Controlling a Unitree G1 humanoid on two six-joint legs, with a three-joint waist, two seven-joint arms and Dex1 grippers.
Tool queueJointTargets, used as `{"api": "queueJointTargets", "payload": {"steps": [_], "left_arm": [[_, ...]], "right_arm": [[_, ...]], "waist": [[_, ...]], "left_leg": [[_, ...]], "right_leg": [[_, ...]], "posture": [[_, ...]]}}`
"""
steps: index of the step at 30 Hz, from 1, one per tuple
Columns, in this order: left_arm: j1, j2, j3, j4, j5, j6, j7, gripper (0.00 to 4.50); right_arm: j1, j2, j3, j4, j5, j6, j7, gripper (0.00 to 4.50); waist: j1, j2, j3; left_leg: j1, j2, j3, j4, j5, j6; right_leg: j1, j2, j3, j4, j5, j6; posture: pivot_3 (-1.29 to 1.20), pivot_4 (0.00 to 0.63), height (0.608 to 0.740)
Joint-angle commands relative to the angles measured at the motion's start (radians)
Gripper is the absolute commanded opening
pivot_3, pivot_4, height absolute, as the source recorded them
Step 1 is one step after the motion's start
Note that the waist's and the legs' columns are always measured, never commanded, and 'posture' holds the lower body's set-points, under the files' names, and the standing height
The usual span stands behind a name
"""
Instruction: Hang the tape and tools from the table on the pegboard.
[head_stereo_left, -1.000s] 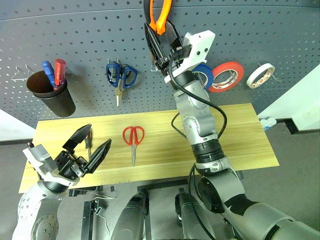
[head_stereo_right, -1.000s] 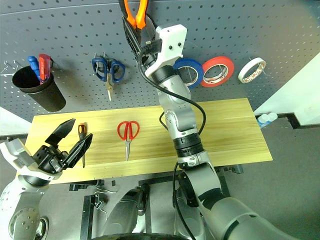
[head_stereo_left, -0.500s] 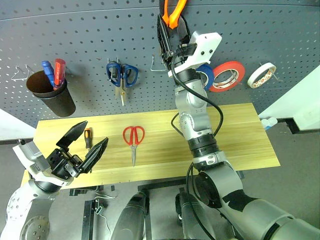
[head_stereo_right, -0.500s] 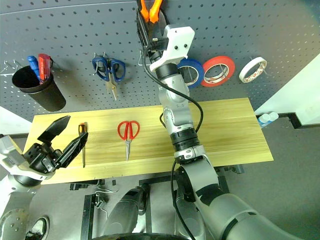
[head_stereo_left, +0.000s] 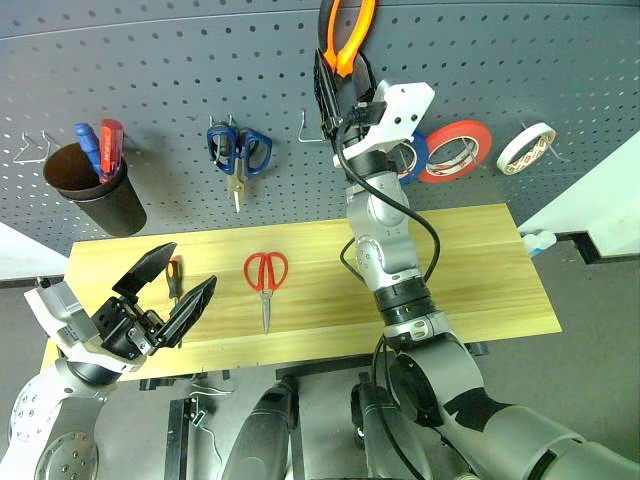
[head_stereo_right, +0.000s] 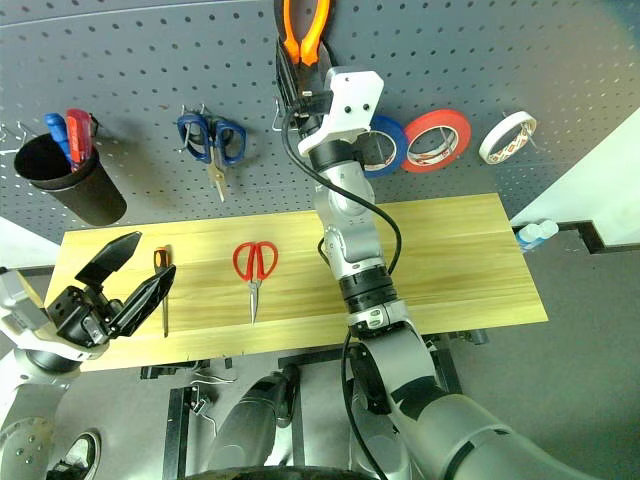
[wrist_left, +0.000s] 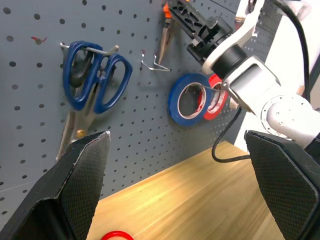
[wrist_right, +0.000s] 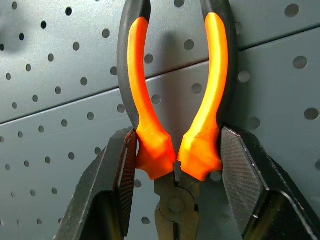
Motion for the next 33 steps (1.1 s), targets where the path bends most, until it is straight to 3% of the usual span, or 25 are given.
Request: {"api": "queueJointTargets", "payload": {"steps": [1,23,30,33], "left_arm": [[0.006,0.007,0.020,-0.029,-0.012,0.001,0.004,4.50],[-0.028,0.013,0.013,0.007,-0.003,0.005,-0.015,4.50],[-0.042,0.012,0.010,0.022,0.006,0.004,-0.023,4.50],[-0.045,0.010,0.010,0.025,0.007,0.005,-0.026,4.50]], "right_arm": [[0.062,0.062,0.041,-0.101,-0.001,0.014,-0.013,2.08],[0.149,0.055,0.111,-0.219,0.045,0.151,-0.067,2.08],[0.149,0.051,0.106,-0.234,0.062,0.192,-0.078,4.43],[0.149,0.049,0.109,-0.238,0.064,0.203,-0.077,4.47]], "waist": [[0.000,0.000,0.000],[0.001,0.000,0.008],[0.002,0.000,0.008],[0.001,0.000,0.008]], "left_leg": [[0.000,0.000,0.000,0.000,0.000,0.000],[0.000,0.001,0.001,-0.002,0.000,0.000],[0.000,0.001,0.001,-0.002,0.000,0.000],[0.000,0.001,0.000,-0.002,0.000,0.000]], "right_leg": [[0.000,0.000,0.000,-0.001,0.000,0.000],[0.001,0.000,0.000,-0.004,0.000,0.000],[0.001,0.000,0.000,-0.004,0.000,0.000],[0.001,0.000,0.000,-0.004,0.000,0.000]], "posture": [[0.16,0.357,0.719],[0.15,0.360,0.719],[0.15,0.356,0.719],[0.15,0.357,0.719]]}}
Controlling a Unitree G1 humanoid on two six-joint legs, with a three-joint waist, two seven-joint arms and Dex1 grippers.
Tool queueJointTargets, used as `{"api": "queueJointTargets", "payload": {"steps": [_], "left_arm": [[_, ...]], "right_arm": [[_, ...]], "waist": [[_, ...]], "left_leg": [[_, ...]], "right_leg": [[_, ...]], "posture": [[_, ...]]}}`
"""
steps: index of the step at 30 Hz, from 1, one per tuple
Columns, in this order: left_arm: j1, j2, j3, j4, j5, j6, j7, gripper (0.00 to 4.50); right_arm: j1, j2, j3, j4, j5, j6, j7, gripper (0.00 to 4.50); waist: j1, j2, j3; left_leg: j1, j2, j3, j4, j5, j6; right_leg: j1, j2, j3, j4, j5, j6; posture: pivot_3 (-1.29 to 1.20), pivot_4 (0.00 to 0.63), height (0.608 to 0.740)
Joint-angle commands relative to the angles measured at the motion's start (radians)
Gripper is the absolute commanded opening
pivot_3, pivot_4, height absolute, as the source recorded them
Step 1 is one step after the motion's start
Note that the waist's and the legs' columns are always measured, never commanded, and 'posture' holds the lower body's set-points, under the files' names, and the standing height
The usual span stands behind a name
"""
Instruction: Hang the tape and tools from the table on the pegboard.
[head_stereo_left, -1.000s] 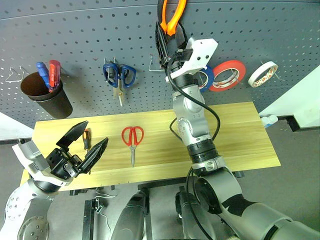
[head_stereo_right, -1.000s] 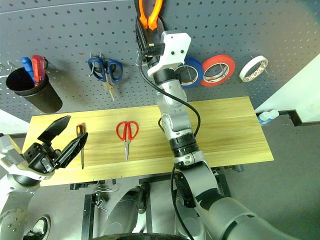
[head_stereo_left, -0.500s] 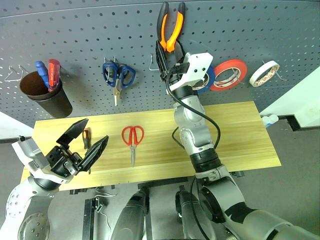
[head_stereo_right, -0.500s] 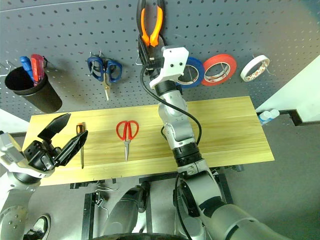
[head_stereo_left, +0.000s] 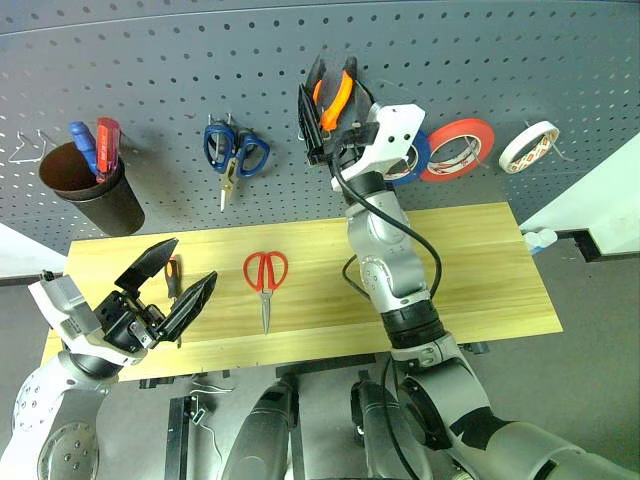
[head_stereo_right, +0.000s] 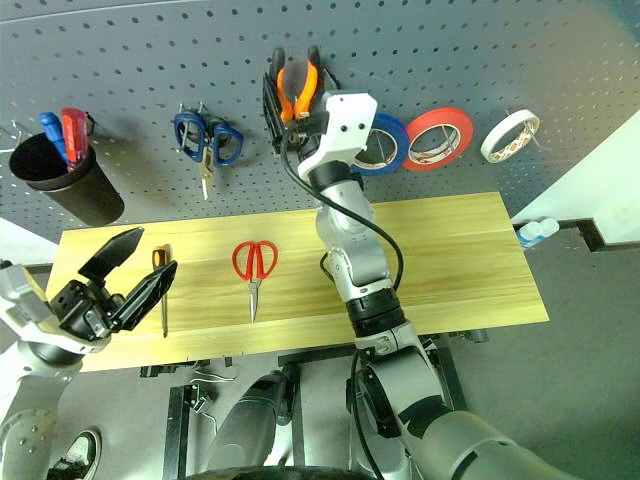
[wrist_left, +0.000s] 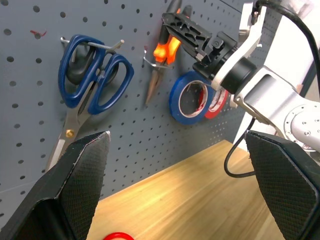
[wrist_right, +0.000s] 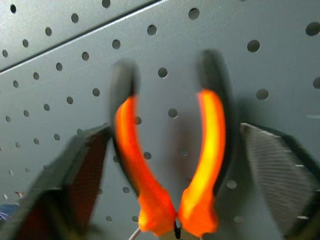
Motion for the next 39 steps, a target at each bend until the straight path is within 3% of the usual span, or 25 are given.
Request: {"api": "queueJointTargets", "payload": {"steps": [1,12,25,39], "left_arm": [[0.004,0.005,0.011,-0.012,-0.002,-0.007,-0.008,4.50],[-0.006,-0.001,-0.009,0.006,0.007,-0.014,-0.033,4.50],[-0.033,-0.011,-0.017,0.034,0.025,-0.023,-0.057,4.50],[-0.089,-0.008,-0.038,0.077,0.036,-0.021,-0.076,4.50]], "right_arm": [[0.016,0.076,0.014,-0.054,0.011,0.002,0.000,4.47],[0.040,0.043,0.027,-0.096,0.009,0.024,0.017,4.47],[0.207,-0.044,0.018,-0.371,0.012,0.199,0.074,4.47],[0.303,-0.097,-0.001,-0.506,0.012,0.296,0.089,4.47]], "waist": [[0.000,0.000,0.000],[0.000,0.000,0.000],[0.003,-0.001,-0.001],[0.002,-0.001,-0.001]], "left_leg": [[0.000,0.000,0.000,0.000,0.000,0.000],[0.000,0.000,0.000,0.000,0.000,0.000],[0.000,0.000,0.000,-0.001,0.001,-0.002],[0.000,0.000,0.000,-0.002,0.002,-0.003]], "right_leg": [[0.000,0.000,0.000,0.000,0.000,0.000],[0.000,0.000,0.000,0.000,0.000,0.000],[0.000,0.000,0.000,-0.001,0.000,0.000],[0.000,0.000,0.000,-0.002,0.000,0.000]], "posture": [[0.15,0.356,0.719],[0.13,0.333,0.719],[0.12,0.307,0.719],[0.10,0.298,0.719]]}}
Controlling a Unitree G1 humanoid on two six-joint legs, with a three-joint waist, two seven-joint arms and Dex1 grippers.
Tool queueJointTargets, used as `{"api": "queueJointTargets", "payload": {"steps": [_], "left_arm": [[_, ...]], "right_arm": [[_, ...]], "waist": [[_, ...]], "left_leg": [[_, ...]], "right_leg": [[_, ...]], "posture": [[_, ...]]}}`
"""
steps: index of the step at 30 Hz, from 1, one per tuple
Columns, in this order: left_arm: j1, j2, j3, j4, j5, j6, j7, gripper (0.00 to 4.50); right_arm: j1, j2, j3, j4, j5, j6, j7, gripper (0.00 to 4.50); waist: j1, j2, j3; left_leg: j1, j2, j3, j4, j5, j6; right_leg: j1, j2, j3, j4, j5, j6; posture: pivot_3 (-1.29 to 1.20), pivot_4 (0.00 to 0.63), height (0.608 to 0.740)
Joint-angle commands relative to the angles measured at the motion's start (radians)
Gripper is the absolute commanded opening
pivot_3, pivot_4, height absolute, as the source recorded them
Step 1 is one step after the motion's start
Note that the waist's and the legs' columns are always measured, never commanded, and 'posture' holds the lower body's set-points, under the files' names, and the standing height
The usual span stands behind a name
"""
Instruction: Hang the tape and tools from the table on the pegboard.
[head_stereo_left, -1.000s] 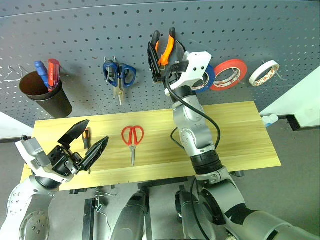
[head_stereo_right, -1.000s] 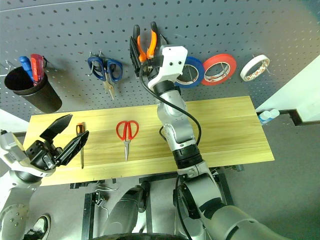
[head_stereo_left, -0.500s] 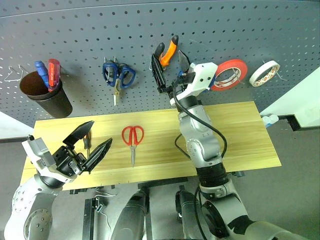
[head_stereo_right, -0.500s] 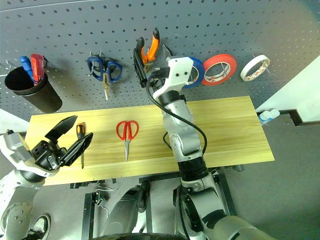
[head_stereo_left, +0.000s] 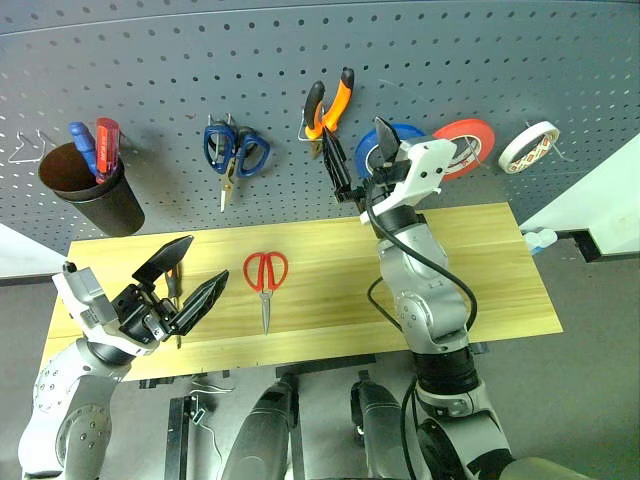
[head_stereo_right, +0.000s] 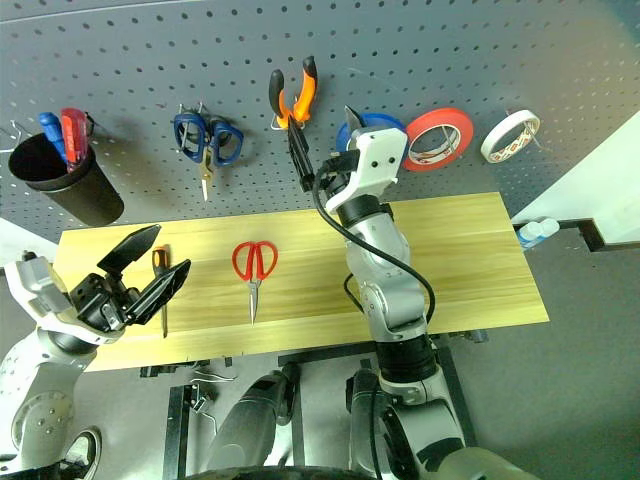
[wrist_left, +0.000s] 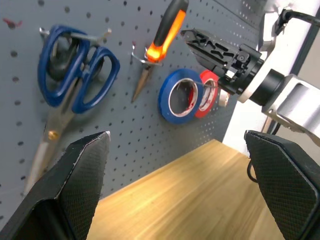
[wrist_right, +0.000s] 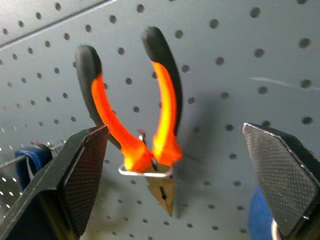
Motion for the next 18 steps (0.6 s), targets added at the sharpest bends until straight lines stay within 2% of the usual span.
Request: {"api": "queueJointTargets", "payload": {"steps": [1,4,11,15,18], "left_arm": [[-0.001,0.003,0.008,-0.009,0.002,-0.017,-0.008,4.50],[0.001,0.002,0.011,-0.006,0.004,-0.020,-0.013,4.50],[0.011,0.003,0.020,0.004,0.006,-0.025,-0.021,4.50],[0.026,0.013,0.027,0.012,0.009,-0.018,-0.021,4.50],[0.073,0.045,0.038,0.011,0.030,0.045,0.035,4.50]], "right_arm": [[0.045,-0.030,-0.003,-0.127,0.021,0.035,0.030,4.47],[0.102,-0.083,-0.012,-0.229,0.054,0.104,0.061,4.47],[0.258,-0.278,-0.114,-0.564,0.250,0.396,0.098,4.47],[0.345,-0.347,-0.169,-0.661,0.388,0.515,0.106,4.47],[0.469,-0.447,-0.234,-0.712,0.513,0.589,0.171,4.47]], "waist": [[0.001,0.000,0.000],[0.000,0.000,0.000],[0.002,-0.001,-0.001],[0.001,-0.001,-0.001],[0.004,-0.002,-0.001]], "left_leg": [[0.000,0.000,0.000,0.000,0.000,0.000],[0.000,0.000,0.000,0.000,0.000,0.000],[0.000,0.000,0.000,0.000,-0.001,0.002],[0.000,0.000,0.000,-0.001,-0.002,0.003],[0.000,0.000,0.000,-0.001,-0.002,0.003]], "right_leg": [[0.000,0.000,0.000,0.000,0.000,0.000],[0.000,0.000,0.000,0.000,0.000,0.000],[0.001,-0.001,0.000,-0.001,0.000,0.000],[0.001,-0.001,0.000,-0.002,0.000,0.000],[0.002,-0.001,-0.001,-0.003,0.000,0.000]], "posture": [[0.10,0.298,0.719],[0.10,0.296,0.719],[0.07,0.293,0.719],[0.05,0.288,0.719],[0.05,0.286,0.719]]}}
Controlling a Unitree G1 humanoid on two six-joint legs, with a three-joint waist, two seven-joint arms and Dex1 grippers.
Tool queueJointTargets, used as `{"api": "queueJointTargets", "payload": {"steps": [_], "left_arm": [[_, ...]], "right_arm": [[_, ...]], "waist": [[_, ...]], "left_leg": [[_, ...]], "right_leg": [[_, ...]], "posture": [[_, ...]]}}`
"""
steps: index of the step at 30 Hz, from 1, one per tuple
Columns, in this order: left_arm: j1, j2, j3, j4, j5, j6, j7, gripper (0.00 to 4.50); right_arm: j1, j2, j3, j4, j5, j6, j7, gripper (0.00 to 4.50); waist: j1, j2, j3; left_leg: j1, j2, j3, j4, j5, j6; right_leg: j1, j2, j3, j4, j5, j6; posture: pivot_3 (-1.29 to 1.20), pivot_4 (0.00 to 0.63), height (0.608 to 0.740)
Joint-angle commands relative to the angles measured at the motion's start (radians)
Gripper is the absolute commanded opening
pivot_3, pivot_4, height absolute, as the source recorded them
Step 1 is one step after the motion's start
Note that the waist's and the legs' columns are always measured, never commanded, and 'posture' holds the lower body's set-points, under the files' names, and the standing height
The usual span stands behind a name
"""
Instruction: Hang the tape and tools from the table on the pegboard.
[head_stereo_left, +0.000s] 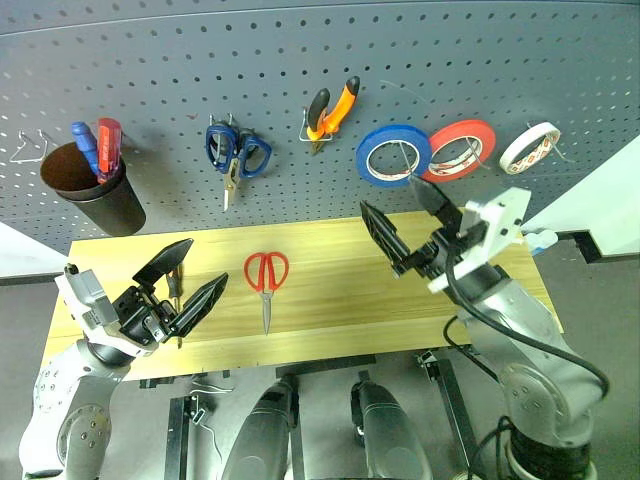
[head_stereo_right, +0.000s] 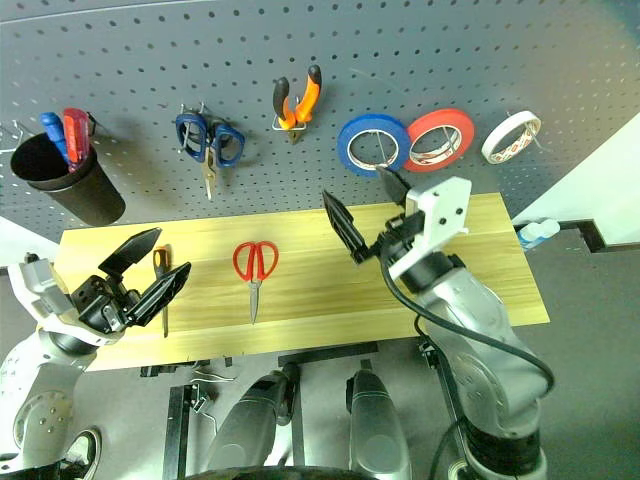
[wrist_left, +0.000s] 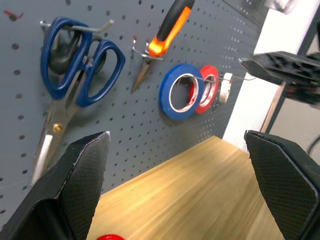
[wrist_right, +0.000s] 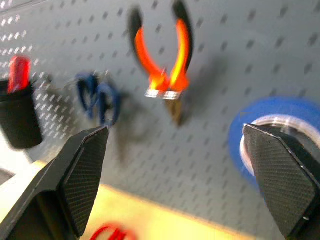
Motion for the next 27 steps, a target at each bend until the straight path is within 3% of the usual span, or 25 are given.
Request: {"api": "queueJointTargets", "payload": {"steps": [1,5,10,14,22,27], "left_arm": [[0.053,0.040,0.035,-0.012,0.026,0.055,0.053,4.50],[0.119,0.120,0.008,-0.050,0.069,0.208,0.154,4.50],[0.075,0.122,-0.085,-0.055,0.197,0.327,0.329,4.50],[-0.007,0.101,-0.185,-0.042,0.315,0.443,0.487,4.50],[-0.224,-0.063,-0.352,0.044,0.489,0.632,0.752,4.50],[-0.280,-0.190,-0.360,0.022,0.495,0.780,0.862,4.50]], "right_arm": [[0.097,-0.091,-0.069,-0.090,0.139,0.063,0.069,4.47],[0.214,-0.208,-0.141,-0.105,0.246,0.087,0.149,4.47],[0.297,-0.328,-0.187,-0.087,0.263,0.074,0.243,4.47],[0.303,-0.364,-0.213,-0.075,0.265,0.060,0.264,4.47],[0.277,-0.364,-0.192,-0.097,0.268,0.064,0.229,4.47],[0.271,-0.362,-0.182,-0.106,0.268,0.062,0.207,4.47]], "waist": [[0.000,0.000,0.000],[-0.001,-0.001,-0.001],[0.020,-0.001,-0.001],[0.027,-0.003,-0.002],[0.021,-0.004,-0.006],[0.020,-0.006,-0.012]], "left_leg": [[0.000,0.000,0.000,0.000,0.000,0.001],[0.000,0.000,0.000,0.000,-0.002,0.003],[0.001,0.000,0.000,0.001,-0.003,0.005],[0.001,0.000,0.000,0.004,-0.003,0.006],[0.001,-0.001,0.001,0.008,-0.003,0.005],[0.001,-0.001,0.001,0.008,-0.001,0.002]], "right_leg": [[0.001,0.000,0.000,-0.001,0.000,0.000],[0.002,0.000,-0.001,-0.003,0.000,0.000],[0.004,0.000,-0.001,-0.005,0.001,0.002],[0.006,0.000,-0.002,-0.005,0.002,0.003],[0.008,0.000,-0.002,-0.007,0.004,0.006],[0.008,0.000,-0.002,-0.007,0.004,0.006]], "posture": [[0.05,0.286,0.719],[0.04,0.287,0.719],[0.03,0.284,0.719],[0.01,0.278,0.719],[-0.04,0.255,0.719],[-0.05,0.243,0.719]]}}
